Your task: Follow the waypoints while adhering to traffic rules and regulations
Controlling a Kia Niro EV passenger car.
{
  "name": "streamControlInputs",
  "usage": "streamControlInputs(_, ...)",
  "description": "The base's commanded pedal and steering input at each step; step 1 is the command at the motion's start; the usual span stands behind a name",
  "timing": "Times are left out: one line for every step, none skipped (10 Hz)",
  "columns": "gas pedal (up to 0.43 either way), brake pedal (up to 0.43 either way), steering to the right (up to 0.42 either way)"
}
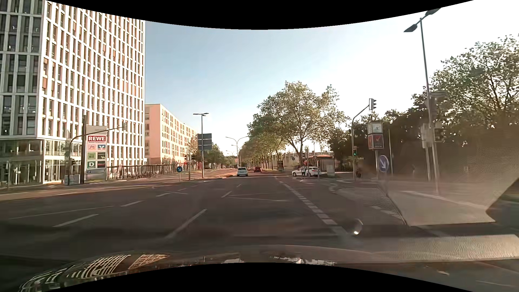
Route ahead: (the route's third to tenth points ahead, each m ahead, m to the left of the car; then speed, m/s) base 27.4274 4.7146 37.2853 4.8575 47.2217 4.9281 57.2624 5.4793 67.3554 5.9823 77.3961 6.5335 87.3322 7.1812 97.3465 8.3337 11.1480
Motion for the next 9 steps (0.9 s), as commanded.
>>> streamControlInputs(0.209,0.0,-0.007)
streamControlInputs(0.209,0.0,-0.007)
streamControlInputs(0.197,0.0,-0.006)
streamControlInputs(0.197,0.0,-0.005)
streamControlInputs(0.197,0.0,-0.005)
streamControlInputs(0.189,0.0,-0.005)
streamControlInputs(0.189,0.0,-0.005)
streamControlInputs(0.189,0.0,-0.005)
streamControlInputs(0.169,0.0,-0.004)
